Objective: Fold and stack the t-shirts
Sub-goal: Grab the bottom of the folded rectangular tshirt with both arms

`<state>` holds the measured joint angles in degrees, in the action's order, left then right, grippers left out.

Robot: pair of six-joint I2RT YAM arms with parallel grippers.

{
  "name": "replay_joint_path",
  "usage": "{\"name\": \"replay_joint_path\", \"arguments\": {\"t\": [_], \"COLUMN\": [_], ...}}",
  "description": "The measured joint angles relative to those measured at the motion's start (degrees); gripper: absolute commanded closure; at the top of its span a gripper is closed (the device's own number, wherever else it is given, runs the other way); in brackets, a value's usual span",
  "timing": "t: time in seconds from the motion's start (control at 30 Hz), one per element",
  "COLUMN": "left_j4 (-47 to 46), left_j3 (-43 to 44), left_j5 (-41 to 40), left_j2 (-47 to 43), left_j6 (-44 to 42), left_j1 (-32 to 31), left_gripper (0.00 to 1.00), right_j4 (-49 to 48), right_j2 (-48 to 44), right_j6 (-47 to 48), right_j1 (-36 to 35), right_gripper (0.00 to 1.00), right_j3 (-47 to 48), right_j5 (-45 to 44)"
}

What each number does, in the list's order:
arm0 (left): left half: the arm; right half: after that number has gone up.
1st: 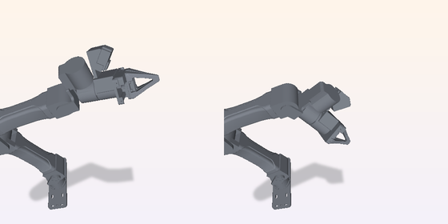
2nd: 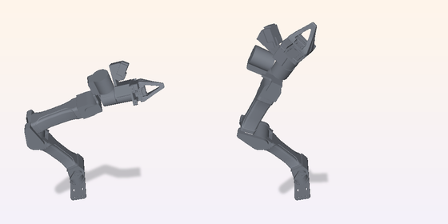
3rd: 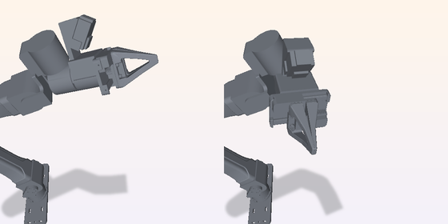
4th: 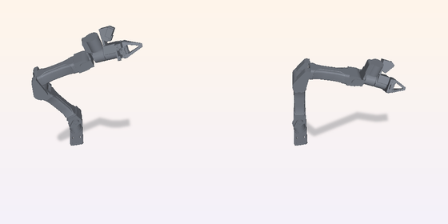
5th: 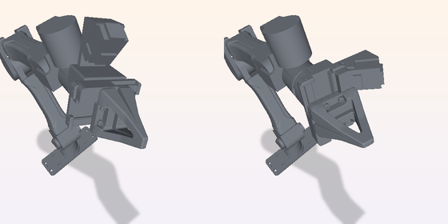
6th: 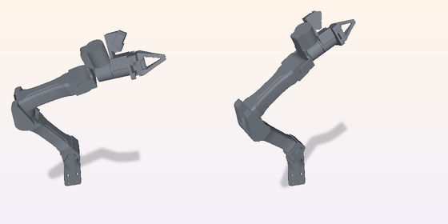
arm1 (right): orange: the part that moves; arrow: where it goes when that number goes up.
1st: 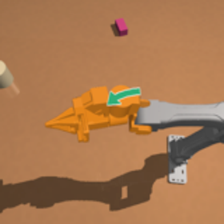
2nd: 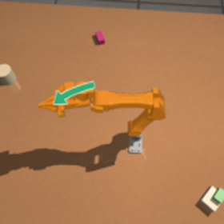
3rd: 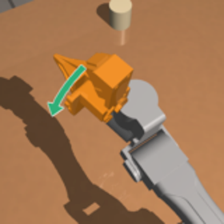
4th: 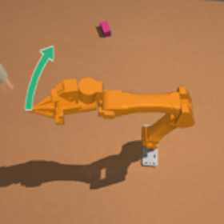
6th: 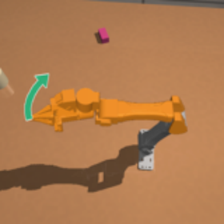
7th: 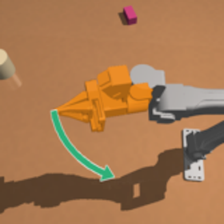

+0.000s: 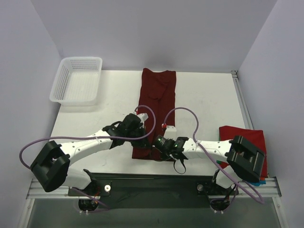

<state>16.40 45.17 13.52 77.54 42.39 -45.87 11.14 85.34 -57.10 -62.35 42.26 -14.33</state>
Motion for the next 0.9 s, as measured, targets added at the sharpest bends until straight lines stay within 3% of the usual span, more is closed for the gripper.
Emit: {"name": "replay_joint_path", "arguments": {"t": [0.1,0.2,0.23,0.37,0.43,0.57,0.7,0.8,0.9], "left_j4": [-0.9,-1.7,-2.1,-4.3,-5.6,-7.0,-6.5,-4.5,-0.9], "left_j3": [0.1,0.2,0.2,0.1,-0.1,-0.2,-1.9,-4.5,-7.5], "left_j5": [-0.1,-0.2,-0.2,0.9,1.5,1.7,1.0,-1.1,-4.2], "left_j2": [1.9,4.3,5.2,7.8,8.1,7.0,1.0,-6.7,-13.8], "left_j6": [0.3,0.5,0.5,0.7,0.9,0.9,1.0,1.6,1.8], "left_j1": [-1.5,-2.8,-3.1,-4.0,-4.2,-4.2,-2.3,2.0,6.8], "left_gripper": [1.0,0.93,0.78,0.48,0.43,0.41,0.48,0.51,0.48], "right_j4": [-0.7,-1.4,-1.4,-1.1,-0.8,0.5,1.9,2.4,2.8], "right_j2": [0.0,-0.5,-0.9,-2.9,-4.6,-10.0,-17.3,-21.7,-25.4], "right_j6": [-0.3,-0.6,-0.6,-0.8,-1.0,-1.5,-2.2,-3.3,-4.6], "right_j1": [0.0,0.0,0.0,-0.1,-0.3,-0.4,-0.3,0.9,2.9], "right_gripper": [0.98,0.97,0.96,0.91,0.88,0.81,0.81,0.8,0.71], "right_j3": [-0.8,-1.4,-1.7,-2.7,-3.0,-3.3,-4.7,-7.7,-12.4], "right_j5": [0.2,0.2,0.2,0.2,0.2,0.2,-0.2,0.0,1.3]}}
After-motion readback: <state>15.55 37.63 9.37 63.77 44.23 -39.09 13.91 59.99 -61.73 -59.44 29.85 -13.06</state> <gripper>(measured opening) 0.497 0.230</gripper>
